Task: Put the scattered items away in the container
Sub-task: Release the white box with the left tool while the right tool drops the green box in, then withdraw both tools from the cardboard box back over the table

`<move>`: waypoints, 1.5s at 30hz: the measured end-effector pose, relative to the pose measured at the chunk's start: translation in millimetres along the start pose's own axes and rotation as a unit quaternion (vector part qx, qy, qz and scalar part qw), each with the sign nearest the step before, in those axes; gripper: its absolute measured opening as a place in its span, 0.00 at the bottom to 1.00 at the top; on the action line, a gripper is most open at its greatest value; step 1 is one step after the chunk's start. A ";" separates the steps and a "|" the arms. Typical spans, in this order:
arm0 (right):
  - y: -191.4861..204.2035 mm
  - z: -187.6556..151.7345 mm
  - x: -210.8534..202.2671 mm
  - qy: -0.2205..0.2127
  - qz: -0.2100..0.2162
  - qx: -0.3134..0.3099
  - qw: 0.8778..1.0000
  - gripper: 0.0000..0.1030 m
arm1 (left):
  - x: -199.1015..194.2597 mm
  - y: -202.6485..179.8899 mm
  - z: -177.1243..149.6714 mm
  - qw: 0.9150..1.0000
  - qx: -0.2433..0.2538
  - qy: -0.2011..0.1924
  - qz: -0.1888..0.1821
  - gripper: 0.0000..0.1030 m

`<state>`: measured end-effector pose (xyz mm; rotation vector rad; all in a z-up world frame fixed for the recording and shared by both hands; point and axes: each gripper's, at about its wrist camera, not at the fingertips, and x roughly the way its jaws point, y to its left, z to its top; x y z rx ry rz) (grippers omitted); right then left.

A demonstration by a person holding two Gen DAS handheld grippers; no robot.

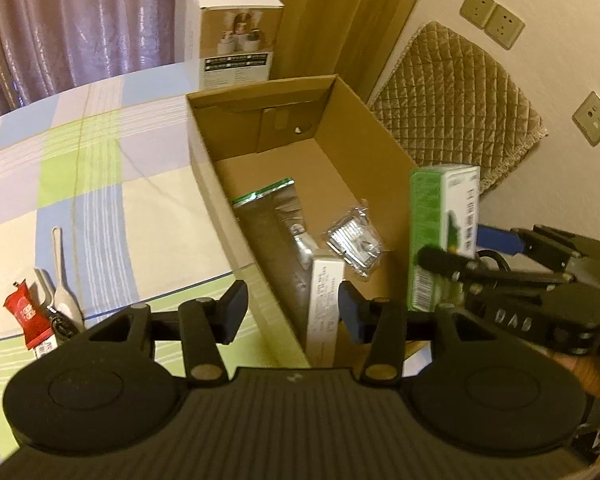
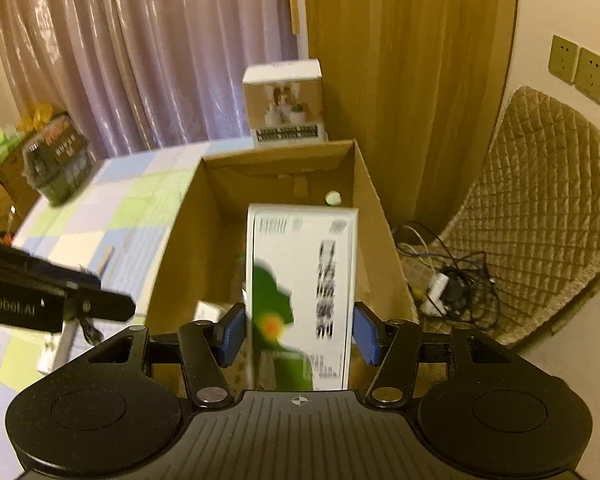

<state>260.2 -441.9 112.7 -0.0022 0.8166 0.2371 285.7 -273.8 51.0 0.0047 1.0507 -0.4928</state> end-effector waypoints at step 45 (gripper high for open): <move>86.2 -48.0 -76.6 0.012 0.019 -0.017 1.000 0.96 | -81.7 60.1 -110.3 0.998 -0.032 0.003 0.049 0.99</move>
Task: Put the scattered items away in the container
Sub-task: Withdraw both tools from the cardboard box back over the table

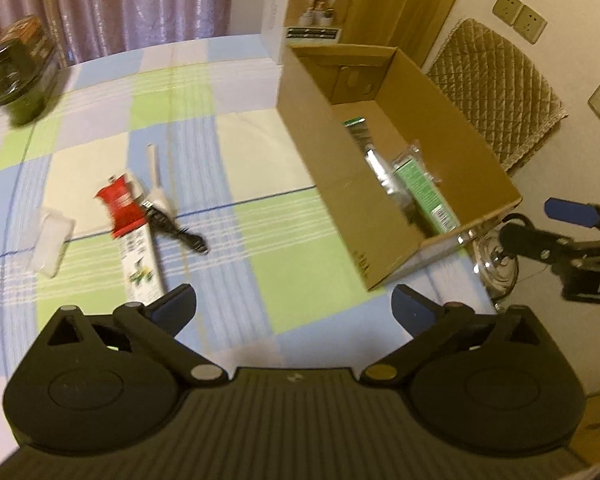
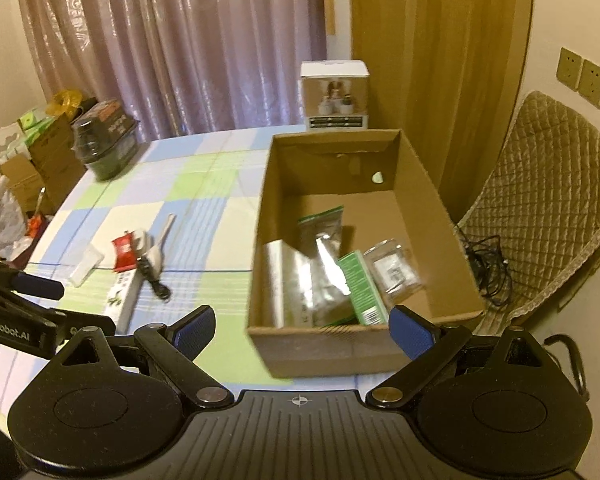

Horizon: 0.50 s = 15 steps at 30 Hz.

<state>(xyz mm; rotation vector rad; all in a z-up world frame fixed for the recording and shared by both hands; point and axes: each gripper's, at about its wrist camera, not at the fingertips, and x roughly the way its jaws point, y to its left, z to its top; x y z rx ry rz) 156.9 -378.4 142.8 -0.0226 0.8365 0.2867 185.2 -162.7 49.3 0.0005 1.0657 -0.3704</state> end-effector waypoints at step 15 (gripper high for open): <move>61.5 -22.3 -9.8 0.011 0.040 -0.010 0.999 0.96 | -47.0 60.1 -67.3 0.999 -0.026 -0.012 0.042 0.99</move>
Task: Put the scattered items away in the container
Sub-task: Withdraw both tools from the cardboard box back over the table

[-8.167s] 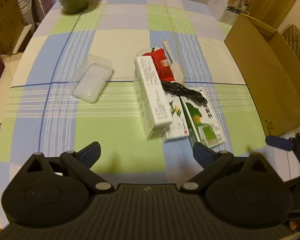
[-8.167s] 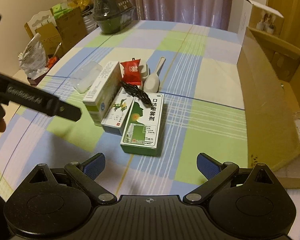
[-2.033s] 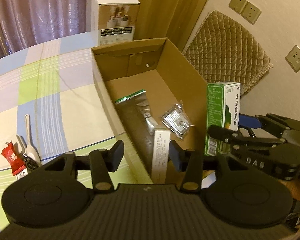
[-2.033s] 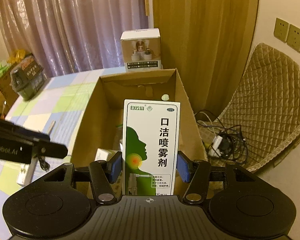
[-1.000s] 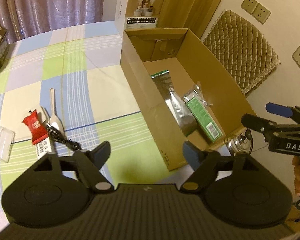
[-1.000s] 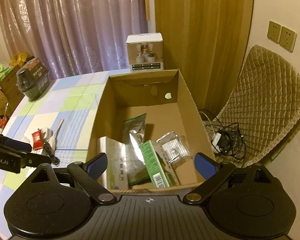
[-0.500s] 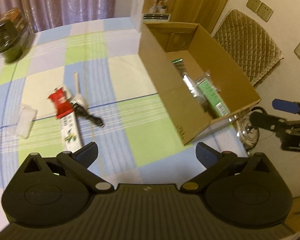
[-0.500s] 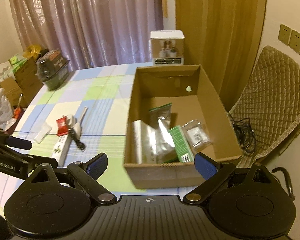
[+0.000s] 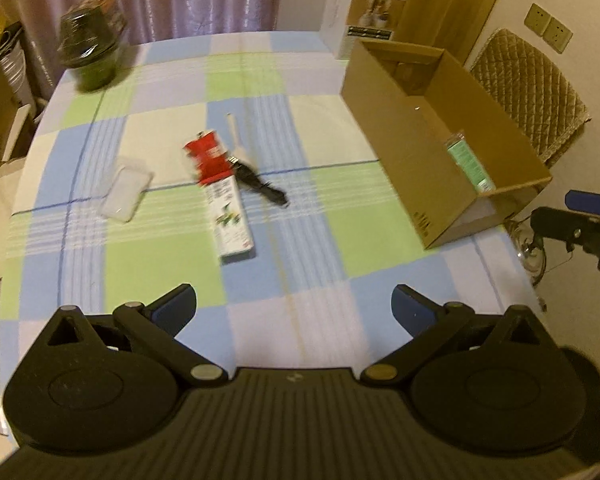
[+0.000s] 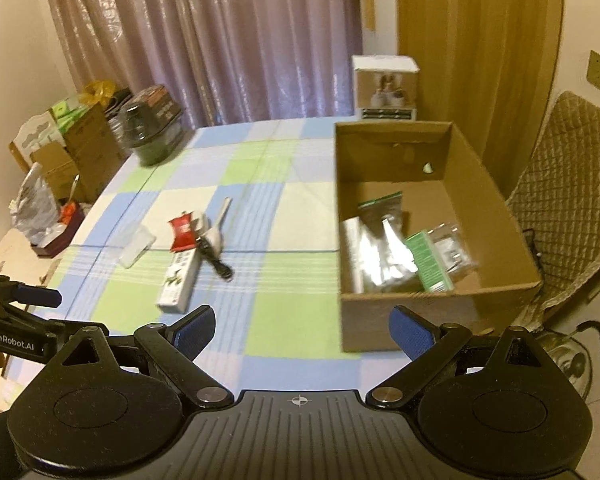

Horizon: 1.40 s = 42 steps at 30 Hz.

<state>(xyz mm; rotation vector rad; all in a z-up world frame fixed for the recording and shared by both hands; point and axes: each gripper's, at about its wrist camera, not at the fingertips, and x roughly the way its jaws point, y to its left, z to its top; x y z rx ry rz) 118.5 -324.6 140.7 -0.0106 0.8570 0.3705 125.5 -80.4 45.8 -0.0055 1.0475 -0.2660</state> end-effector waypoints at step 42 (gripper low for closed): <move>72.5 -1.9 88.6 0.054 0.046 -0.073 0.995 0.96 | 36.1 81.2 -23.2 0.998 -0.050 0.014 0.041 0.99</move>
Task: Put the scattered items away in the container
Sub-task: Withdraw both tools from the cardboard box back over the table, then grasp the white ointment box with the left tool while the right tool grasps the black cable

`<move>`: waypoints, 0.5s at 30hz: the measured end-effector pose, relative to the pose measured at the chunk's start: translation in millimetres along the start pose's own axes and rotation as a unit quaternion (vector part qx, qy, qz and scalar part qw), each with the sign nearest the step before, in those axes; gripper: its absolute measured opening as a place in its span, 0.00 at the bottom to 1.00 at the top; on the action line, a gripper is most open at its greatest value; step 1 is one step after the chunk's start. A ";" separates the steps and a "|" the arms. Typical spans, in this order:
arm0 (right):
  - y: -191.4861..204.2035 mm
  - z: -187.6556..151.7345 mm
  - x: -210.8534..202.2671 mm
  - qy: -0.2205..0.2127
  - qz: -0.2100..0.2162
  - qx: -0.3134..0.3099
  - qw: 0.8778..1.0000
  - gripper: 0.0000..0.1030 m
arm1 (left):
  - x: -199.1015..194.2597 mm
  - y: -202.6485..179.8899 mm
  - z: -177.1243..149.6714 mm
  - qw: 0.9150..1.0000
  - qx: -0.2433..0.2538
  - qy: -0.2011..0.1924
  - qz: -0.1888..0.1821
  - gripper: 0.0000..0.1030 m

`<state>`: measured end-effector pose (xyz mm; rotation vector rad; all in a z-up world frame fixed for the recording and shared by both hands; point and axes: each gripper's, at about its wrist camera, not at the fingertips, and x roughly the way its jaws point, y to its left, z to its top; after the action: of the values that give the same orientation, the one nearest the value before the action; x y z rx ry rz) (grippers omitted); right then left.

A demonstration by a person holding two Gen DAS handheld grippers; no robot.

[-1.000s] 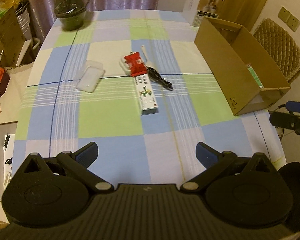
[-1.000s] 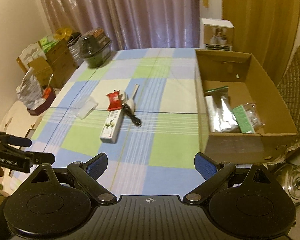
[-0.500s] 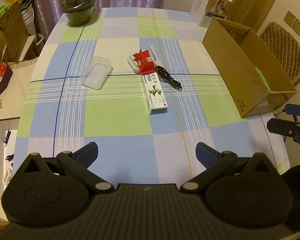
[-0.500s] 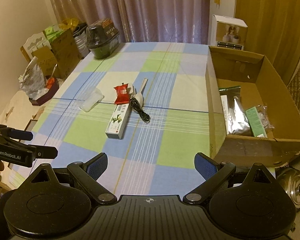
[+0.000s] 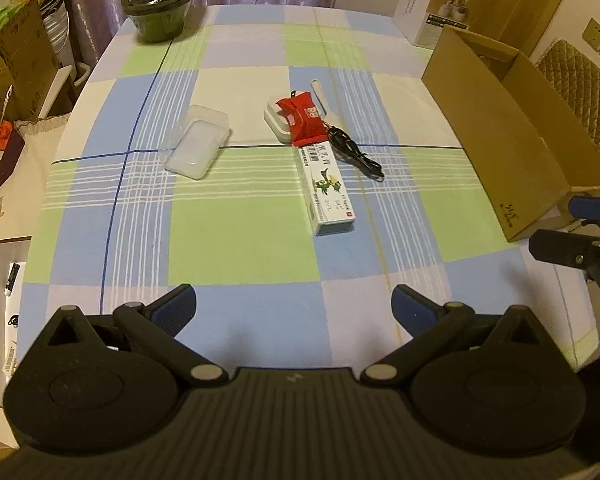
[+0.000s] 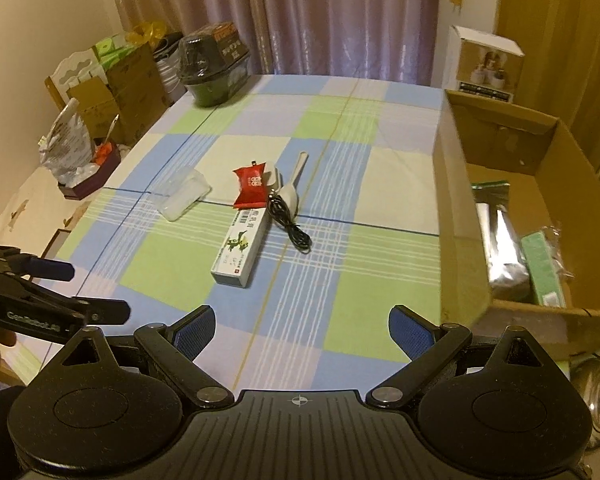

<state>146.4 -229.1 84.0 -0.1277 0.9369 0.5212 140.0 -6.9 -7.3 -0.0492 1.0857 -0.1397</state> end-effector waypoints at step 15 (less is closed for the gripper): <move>-24.7 46.9 74.8 -0.015 0.005 -0.002 1.000 0.95 | 77.6 -13.5 36.1 0.999 0.014 -0.010 -0.029 0.98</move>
<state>228.5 -207.5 49.5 -0.1189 0.9069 0.5340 206.3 -32.0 -57.2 -0.0566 1.0634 -0.2073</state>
